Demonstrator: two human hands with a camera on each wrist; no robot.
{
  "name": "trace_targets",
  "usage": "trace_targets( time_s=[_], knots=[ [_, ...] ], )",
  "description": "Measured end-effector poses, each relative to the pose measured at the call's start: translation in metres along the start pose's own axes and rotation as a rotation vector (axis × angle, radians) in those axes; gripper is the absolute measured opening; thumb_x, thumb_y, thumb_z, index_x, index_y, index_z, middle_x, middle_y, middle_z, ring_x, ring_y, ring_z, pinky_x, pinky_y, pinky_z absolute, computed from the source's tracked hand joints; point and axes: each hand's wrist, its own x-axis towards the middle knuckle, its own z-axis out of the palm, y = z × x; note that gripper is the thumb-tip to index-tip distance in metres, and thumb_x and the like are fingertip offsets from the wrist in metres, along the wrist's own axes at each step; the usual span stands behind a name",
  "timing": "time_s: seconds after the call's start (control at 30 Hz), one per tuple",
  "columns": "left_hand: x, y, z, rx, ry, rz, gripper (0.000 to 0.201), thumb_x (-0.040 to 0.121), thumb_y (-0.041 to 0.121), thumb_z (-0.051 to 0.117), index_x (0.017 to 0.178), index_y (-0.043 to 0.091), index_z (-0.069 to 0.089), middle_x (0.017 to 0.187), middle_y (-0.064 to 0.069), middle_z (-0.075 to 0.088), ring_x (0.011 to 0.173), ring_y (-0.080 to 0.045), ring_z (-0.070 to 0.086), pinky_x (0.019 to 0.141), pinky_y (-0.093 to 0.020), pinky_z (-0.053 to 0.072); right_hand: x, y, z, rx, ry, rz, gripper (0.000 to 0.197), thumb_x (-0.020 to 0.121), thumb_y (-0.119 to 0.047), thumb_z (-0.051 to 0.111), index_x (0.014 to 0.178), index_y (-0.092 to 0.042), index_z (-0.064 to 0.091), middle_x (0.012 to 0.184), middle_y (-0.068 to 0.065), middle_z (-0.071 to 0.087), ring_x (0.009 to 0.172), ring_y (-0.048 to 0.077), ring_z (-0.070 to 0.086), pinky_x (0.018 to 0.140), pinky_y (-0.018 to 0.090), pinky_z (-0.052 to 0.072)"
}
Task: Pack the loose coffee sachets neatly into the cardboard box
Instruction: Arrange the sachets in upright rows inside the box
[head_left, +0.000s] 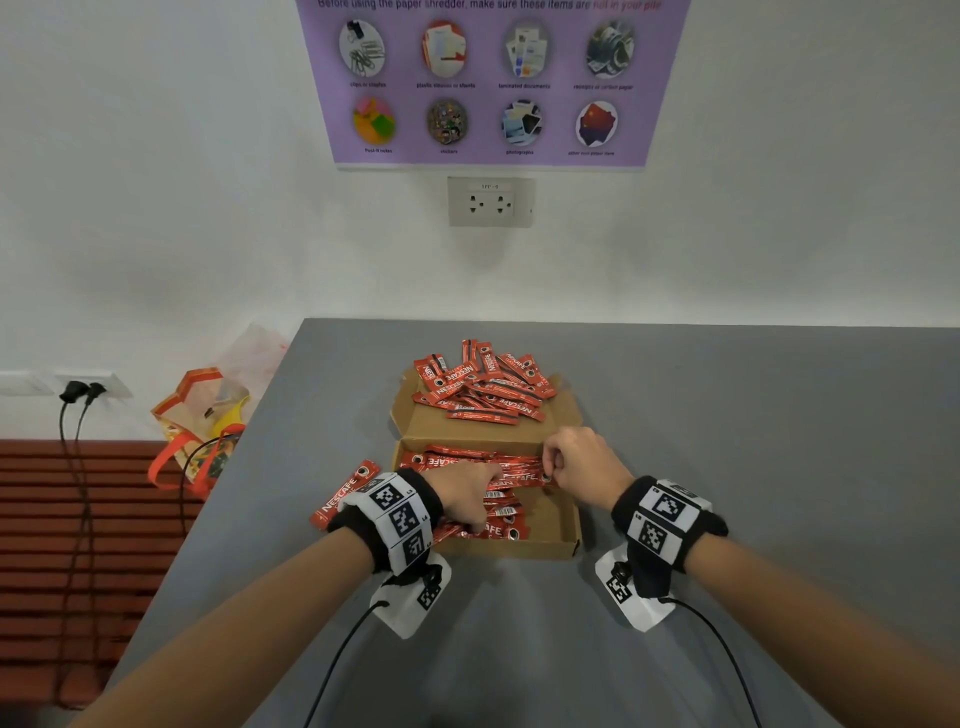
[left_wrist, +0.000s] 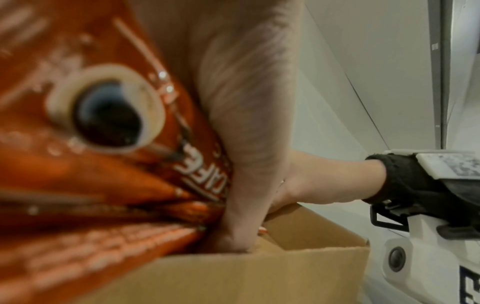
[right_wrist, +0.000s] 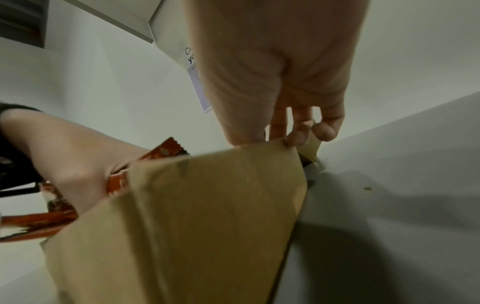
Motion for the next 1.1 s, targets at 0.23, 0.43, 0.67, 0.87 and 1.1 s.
trace_targets(
  time_s=[0.23,0.43,0.67,0.87,1.1],
  knots=[
    [0.001,0.000,0.001,0.052,0.025,0.028,0.078,0.079,0.009,0.068,0.145,0.012,0.026,0.144,-0.009,0.040,0.128,-0.026,0.042,0.104,-0.035,0.040,0.000,0.001,-0.002,-0.011,-0.020,-0.031,0.030,0.081,0.003,0.051,0.063,-0.020,0.057,0.078,-0.008,0.053,0.067,0.004,0.046,0.066,0.020,0.039],
    [-0.001,-0.003,-0.001,0.098,0.093,0.065,0.078,0.080,0.012,0.067,0.146,0.013,0.025,0.146,-0.008,0.038,0.131,-0.026,0.039,0.107,-0.035,0.036,-0.002,0.001,-0.008,-0.011,-0.003,-0.053,0.031,0.079,0.005,0.048,0.064,-0.021,0.059,0.067,-0.016,0.044,0.060,0.001,0.042,0.061,0.017,0.034],
    [-0.018,-0.008,-0.026,-0.076,0.266,0.193,0.055,0.076,0.008,0.071,0.126,0.011,0.048,0.116,-0.003,0.056,0.099,-0.018,0.057,0.085,-0.028,0.049,-0.008,0.003,-0.011,0.062,0.047,-0.072,0.022,0.086,-0.004,0.054,0.074,-0.021,0.062,0.075,-0.015,0.043,0.068,0.002,0.044,0.061,0.013,0.033],
    [-0.028,-0.007,-0.043,-0.348,0.570,0.254,0.054,0.079,0.003,0.067,0.127,0.009,0.045,0.096,0.002,0.058,0.069,-0.005,0.058,0.059,-0.010,0.048,-0.014,-0.015,-0.015,0.224,0.133,-0.175,0.009,0.091,-0.019,0.057,0.098,-0.015,0.062,0.083,-0.007,0.057,0.071,0.005,0.052,0.063,0.011,0.040],
    [-0.025,0.011,-0.040,-0.529,0.865,0.264,0.051,0.082,0.005,0.063,0.129,0.009,0.043,0.080,0.008,0.061,0.055,-0.001,0.056,0.055,-0.010,0.047,-0.007,-0.043,-0.005,0.046,-0.086,-0.255,0.021,0.088,-0.029,0.062,0.098,-0.010,0.065,0.096,0.001,0.065,0.084,0.014,0.061,0.075,0.028,0.051]
  ],
)
